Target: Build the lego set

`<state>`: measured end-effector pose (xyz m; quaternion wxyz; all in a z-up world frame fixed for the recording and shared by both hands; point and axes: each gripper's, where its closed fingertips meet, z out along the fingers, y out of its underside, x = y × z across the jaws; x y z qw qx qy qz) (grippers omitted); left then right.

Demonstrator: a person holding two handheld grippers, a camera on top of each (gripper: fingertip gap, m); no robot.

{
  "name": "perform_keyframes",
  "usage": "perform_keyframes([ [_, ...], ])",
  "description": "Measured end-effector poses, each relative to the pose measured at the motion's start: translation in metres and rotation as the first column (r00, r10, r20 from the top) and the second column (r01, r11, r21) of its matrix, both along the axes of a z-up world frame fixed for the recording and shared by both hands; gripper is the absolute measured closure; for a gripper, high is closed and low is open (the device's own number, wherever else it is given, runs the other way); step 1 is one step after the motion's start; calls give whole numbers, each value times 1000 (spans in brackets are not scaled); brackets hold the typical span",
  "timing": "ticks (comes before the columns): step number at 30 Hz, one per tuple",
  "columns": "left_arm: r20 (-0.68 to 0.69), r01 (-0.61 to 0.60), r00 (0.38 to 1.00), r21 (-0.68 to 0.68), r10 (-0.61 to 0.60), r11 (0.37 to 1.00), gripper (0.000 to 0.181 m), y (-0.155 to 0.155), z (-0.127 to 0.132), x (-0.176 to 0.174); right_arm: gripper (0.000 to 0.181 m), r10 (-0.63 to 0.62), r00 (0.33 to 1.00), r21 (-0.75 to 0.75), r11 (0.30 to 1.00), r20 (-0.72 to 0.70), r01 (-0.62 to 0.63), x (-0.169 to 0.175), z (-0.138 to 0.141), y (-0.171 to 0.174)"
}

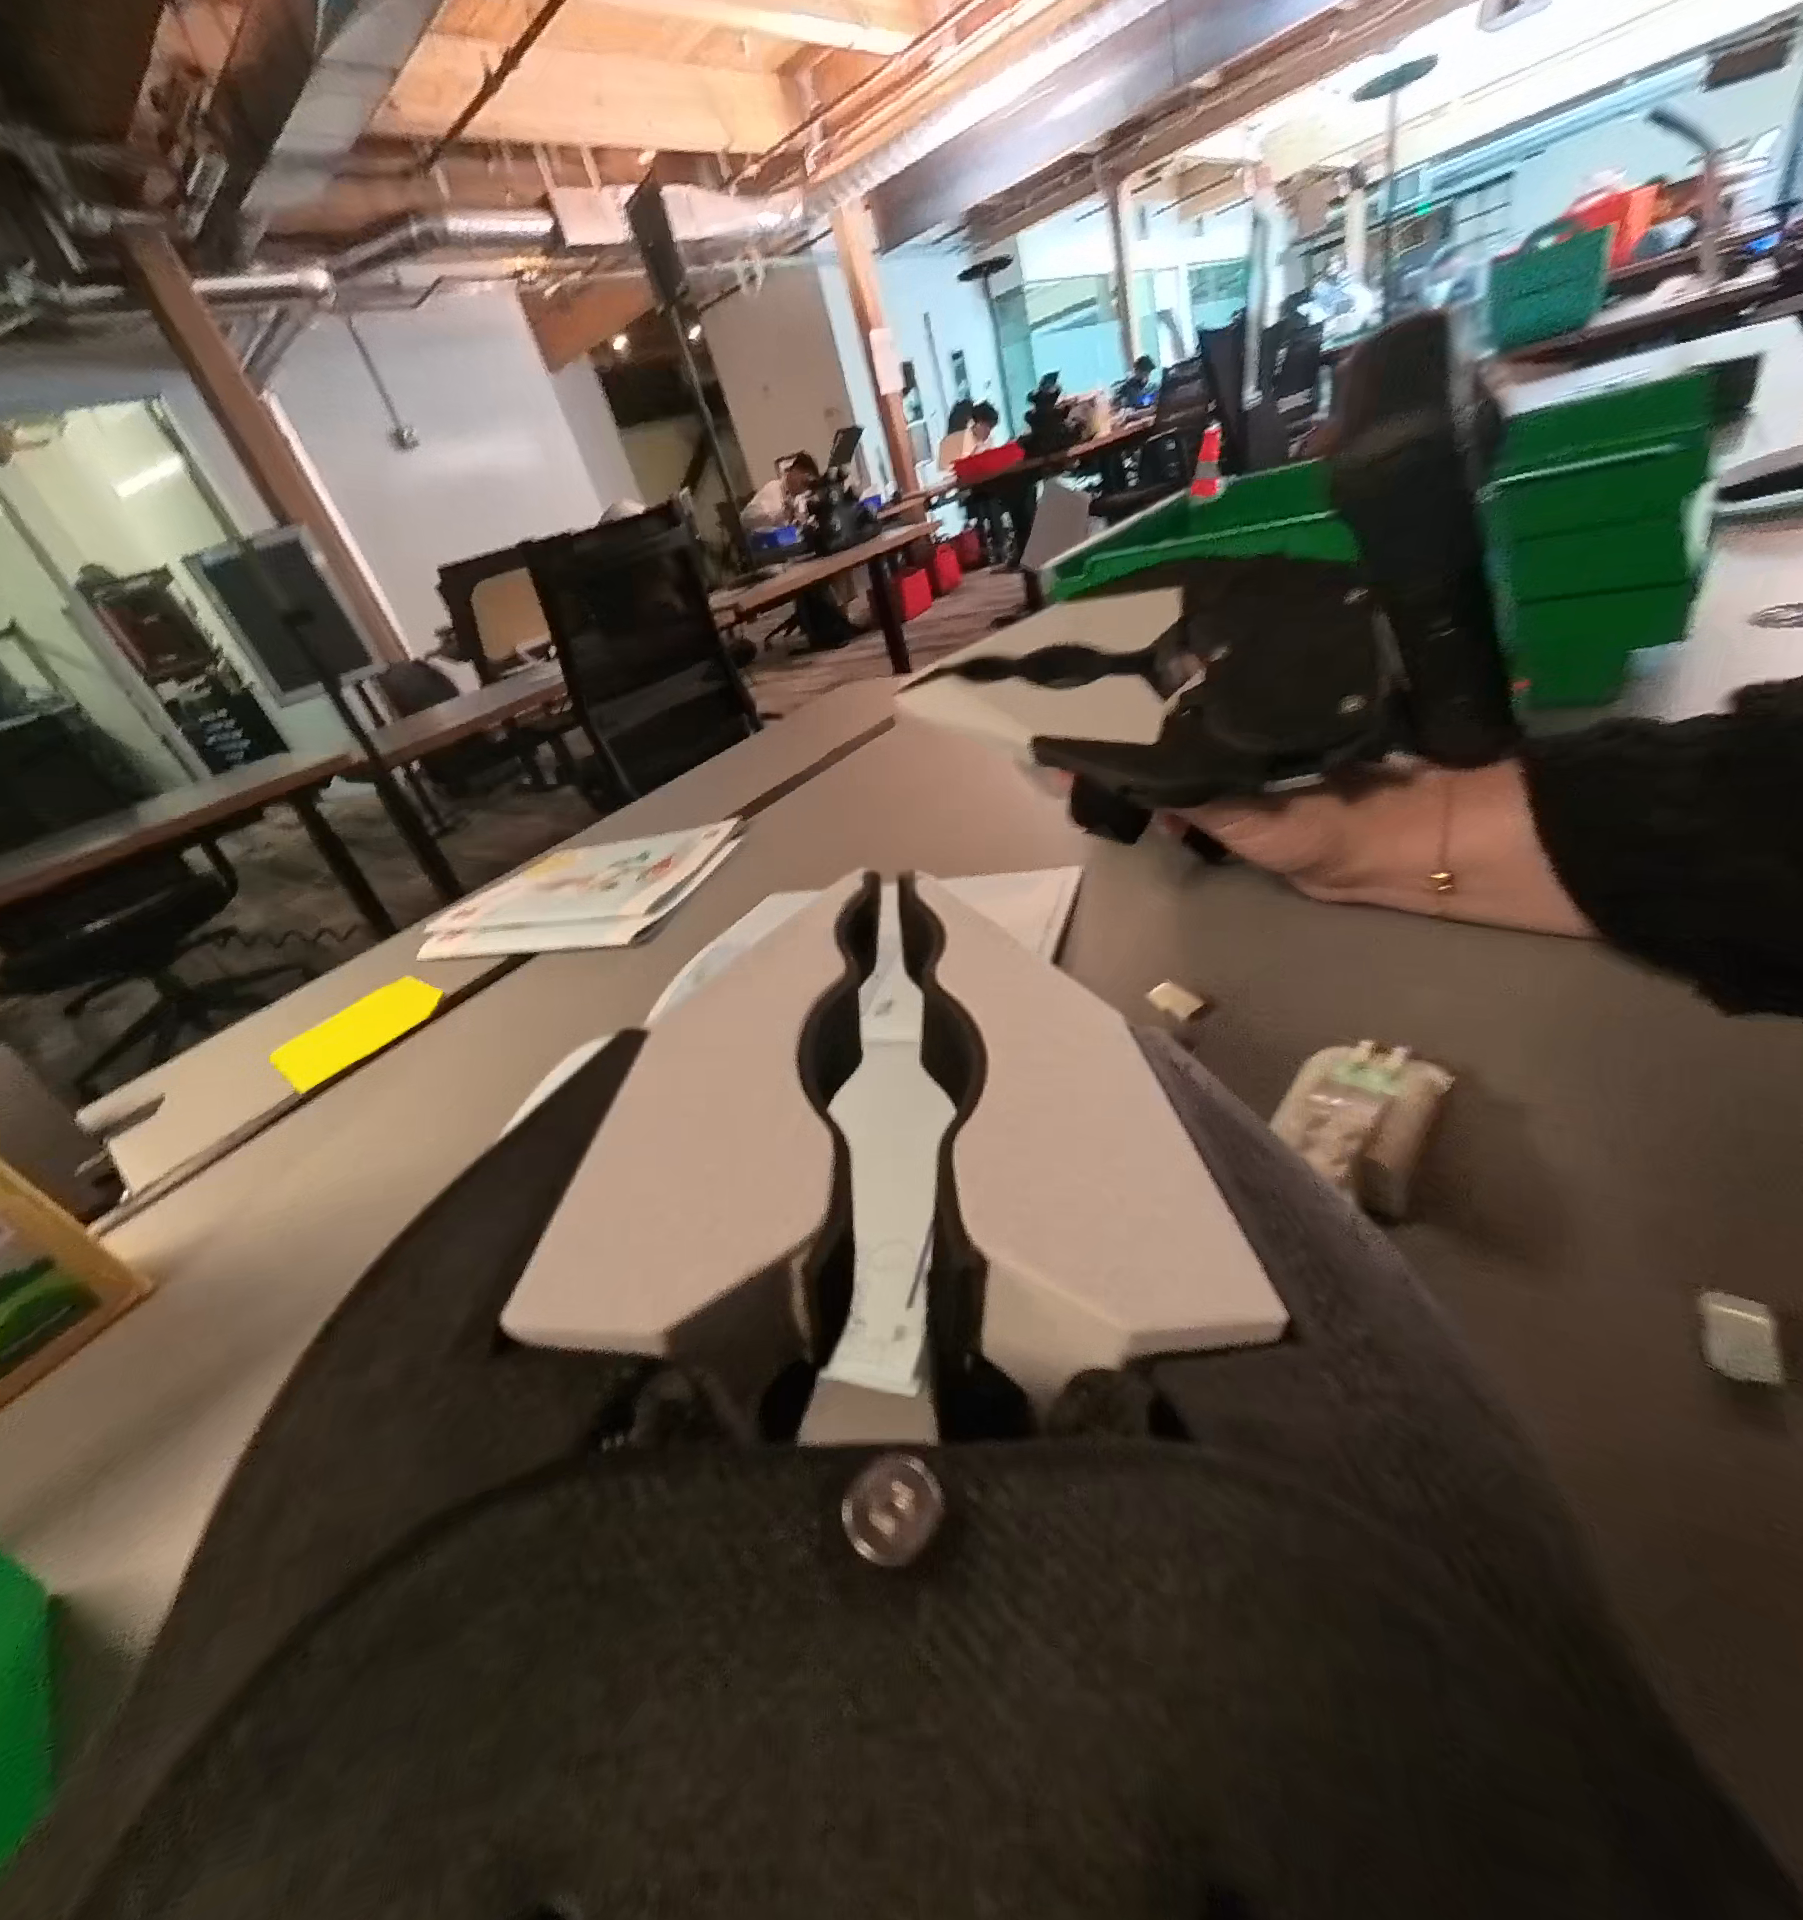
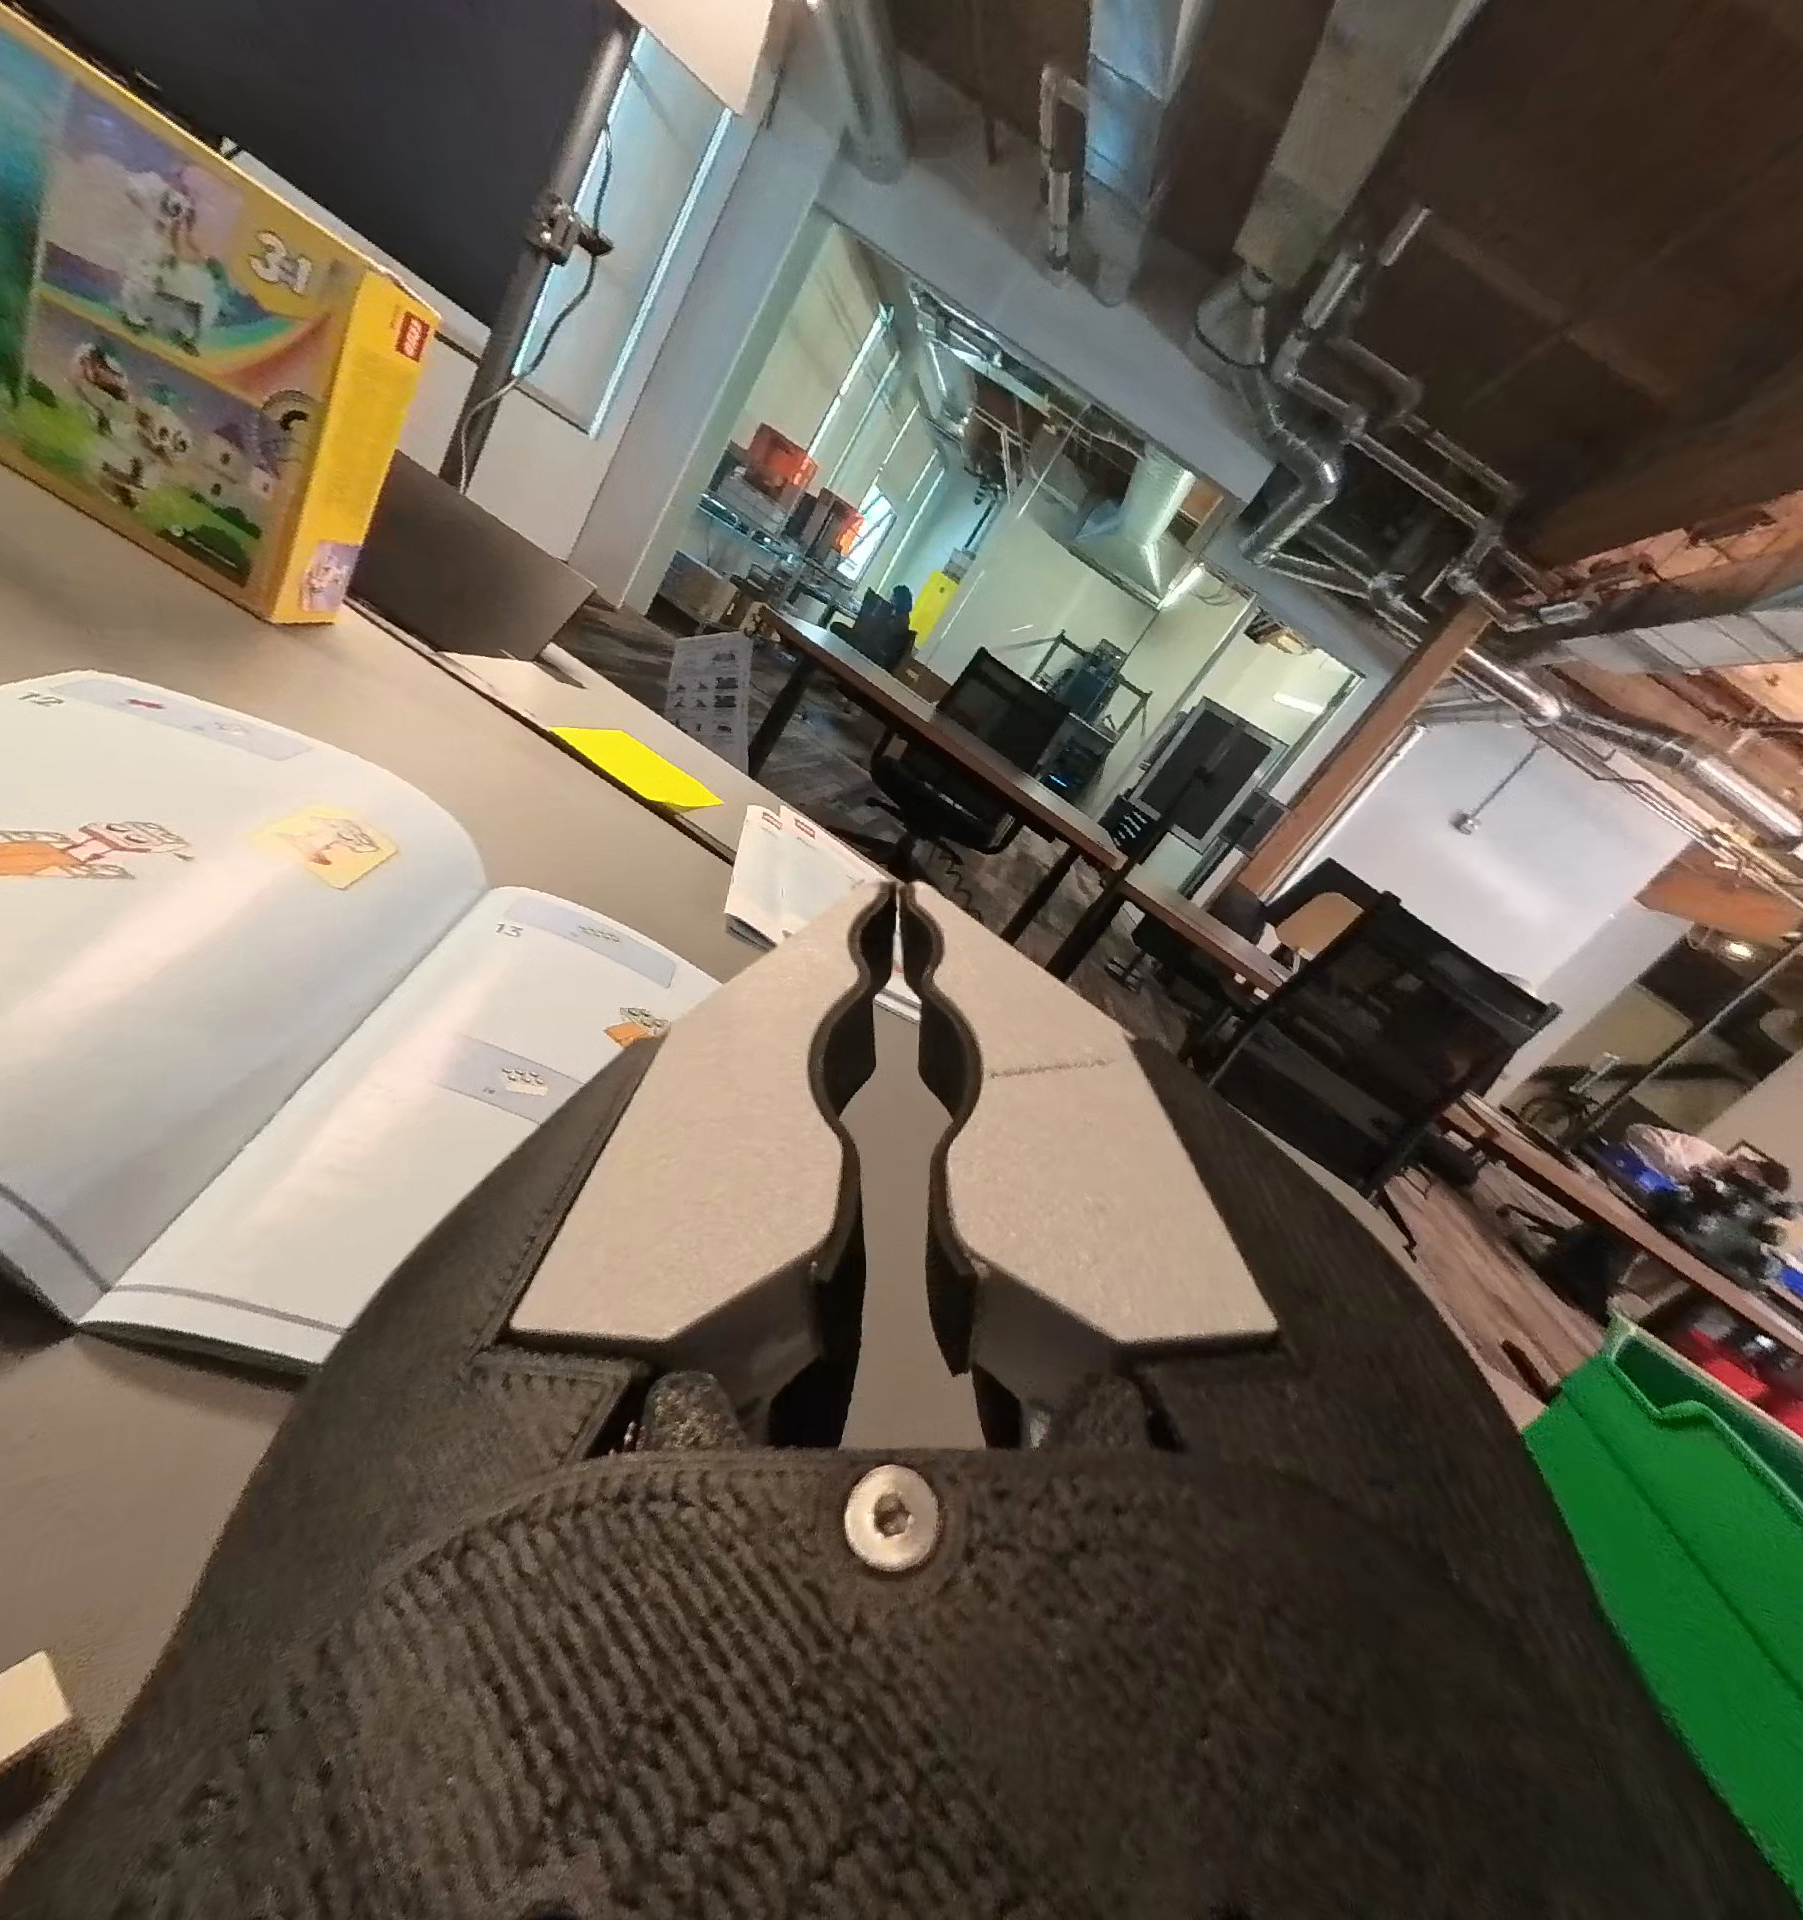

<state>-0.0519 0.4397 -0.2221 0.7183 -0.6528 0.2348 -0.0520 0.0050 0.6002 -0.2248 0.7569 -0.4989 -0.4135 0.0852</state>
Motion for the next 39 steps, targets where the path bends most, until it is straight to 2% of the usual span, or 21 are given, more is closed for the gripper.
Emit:
perform_keyframes([
  [5, 36, 44, 998, 74, -47, 996, 175, -21, 34, 12, 181, -16, 1000, 24, 1000, 22, 15, -1, 0, -1],
  [10, 221, -42, 975, 41, 32, 998, 172, -49, 78, -15, 181, -20, 1000, 26, 999, 15, 20, 0, 1, 0],
  [12, 291, -89, 953, 3, 85, 996, 173, -67, 91, -34, 181, -20, 1000, 14, 1000, -3, 20, 2, 2, 1],
  [14, 302, -155, 940, -42, 161, 987, 174, -84, 101, -60, 181, -18, 1000, 1, 1000, -24, 18, 4, 3, 2],
  [16, 305, -281, 907, -71, 289, 957, 174, -99, 111, -101, 181, -21, 999, -11, 1000, -41, 20, 6, 4, 3],
  [19, 317, -406, 852, -101, 416, 908, 174, -114, 122, -159, 181, -22, 998, -14, 1000, -51, 21, 7, 5, 4],
  [21, 290, -438, 829, -194, 478, 878, 174, -110, 111, -191, 181, -20, 999, -13, 1000, -48, 20, 7, 5, 3],
  [24, 227, -399, 820, -432, 525, 809, 175, -87, 69, -227, 181, -18, 999, -12, 1000, -44, 17, 6, 4, 3],
  [28, 143, -338, 811, -676, 567, 655, 159, -54, 11, -263, 181, -14, 999, -10, 1000, -36, 14, 5, 4, 2],
  [30, 93, -304, 816, -771, 570, 560, 152, -44, -17, -269, 181, -12, 1000, -8, 1000, -28, 12, 4, 3, 2],
  [32, 33, -292, 824, -831, 566, 474, 150, -38, -39, -271, 181, -10, 1000, -7, 1000, -23, 9, 3, 2, 2],
  [36, -12, -264, 843, -880, 537, 395, 151, -24, -68, -265, 181, -4, 1000, -4, 1000, -13, 4, 1, 1, 1],
  [39, -33, -263, 847, -894, 531, 363, 150, -14, -79, -262, 181, -1, 1000, -4, 1000, -10, 1, 0, 1, 1],
])
